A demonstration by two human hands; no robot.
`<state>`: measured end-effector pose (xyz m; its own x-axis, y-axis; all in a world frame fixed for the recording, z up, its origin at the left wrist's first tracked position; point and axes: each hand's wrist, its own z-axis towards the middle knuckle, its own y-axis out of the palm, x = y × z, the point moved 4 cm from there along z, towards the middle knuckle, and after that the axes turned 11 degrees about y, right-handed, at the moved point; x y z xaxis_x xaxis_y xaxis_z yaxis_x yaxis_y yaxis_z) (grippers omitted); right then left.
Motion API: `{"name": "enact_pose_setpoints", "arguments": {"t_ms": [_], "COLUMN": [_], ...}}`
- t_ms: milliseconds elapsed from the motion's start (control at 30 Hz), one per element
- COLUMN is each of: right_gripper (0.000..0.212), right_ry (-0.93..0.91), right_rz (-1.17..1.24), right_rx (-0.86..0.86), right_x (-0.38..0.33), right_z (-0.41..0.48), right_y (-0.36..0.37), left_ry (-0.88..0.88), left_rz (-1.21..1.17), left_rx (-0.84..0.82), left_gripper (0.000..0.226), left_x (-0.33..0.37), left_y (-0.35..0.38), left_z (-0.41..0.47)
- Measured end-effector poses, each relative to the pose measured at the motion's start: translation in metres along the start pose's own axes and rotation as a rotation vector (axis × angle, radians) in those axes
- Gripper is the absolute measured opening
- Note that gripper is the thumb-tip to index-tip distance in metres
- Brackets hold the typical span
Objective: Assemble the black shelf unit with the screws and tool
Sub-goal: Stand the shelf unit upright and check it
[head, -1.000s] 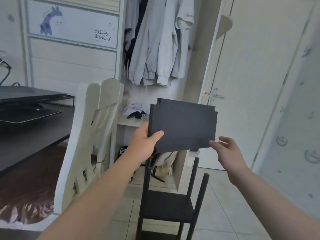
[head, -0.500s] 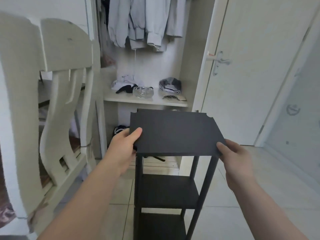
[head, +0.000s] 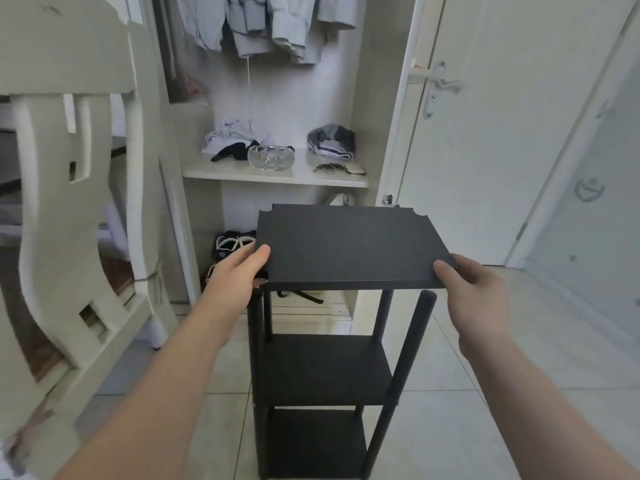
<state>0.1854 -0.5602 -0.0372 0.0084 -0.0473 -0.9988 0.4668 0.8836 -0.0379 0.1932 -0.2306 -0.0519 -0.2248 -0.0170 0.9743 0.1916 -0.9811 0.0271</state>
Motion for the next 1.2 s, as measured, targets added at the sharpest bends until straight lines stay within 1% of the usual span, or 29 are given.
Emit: {"name": "enact_pose_setpoints", "arguments": {"t_ms": [67,200,300,400,567,700,833,967,1200], "right_gripper": [0.012,0.013,0.014,0.013,0.015,0.017,0.014,0.017,0.009], "right_ry": [0.030,0.163,0.215,0.216,0.199,0.201,0.186,0.197,0.249], "right_rz": [-0.003,0.048,0.092,0.105,0.100,0.117,0.106,0.085,0.081], "right_rx": [-0.016,-0.060,-0.077,-0.068,-0.042,-0.003,0.015,0.032,0.031], "right_x": [0.009,0.026,0.033,0.034,0.034,0.033,0.030,0.031,0.031], "right_z": [0.001,0.000,-0.003,-0.007,-0.016,-0.023,-0.028,-0.029,-0.024], "right_y": [0.000,0.003,0.003,0.002,-0.001,-0.002,-0.003,-0.005,-0.009], "left_ry": [-0.020,-0.050,-0.058,-0.064,-0.118,-0.163,-0.173,-0.179,-0.245], "left_rz": [-0.019,-0.044,-0.045,-0.029,-0.042,-0.045,-0.059,-0.070,-0.063], "left_rx": [0.020,0.040,0.051,0.077,0.107,0.125,0.160,0.138,0.090], "left_gripper": [0.016,0.028,0.033,0.034,0.024,0.029,0.029,0.025,0.023], "left_x": [-0.005,-0.014,-0.018,-0.021,-0.022,-0.020,-0.017,-0.014,-0.011], "left_y": [0.002,0.006,0.007,0.007,0.005,0.005,0.002,0.002,0.004], "left_z": [0.000,-0.002,-0.004,-0.007,-0.018,-0.028,-0.032,-0.034,-0.034]}}
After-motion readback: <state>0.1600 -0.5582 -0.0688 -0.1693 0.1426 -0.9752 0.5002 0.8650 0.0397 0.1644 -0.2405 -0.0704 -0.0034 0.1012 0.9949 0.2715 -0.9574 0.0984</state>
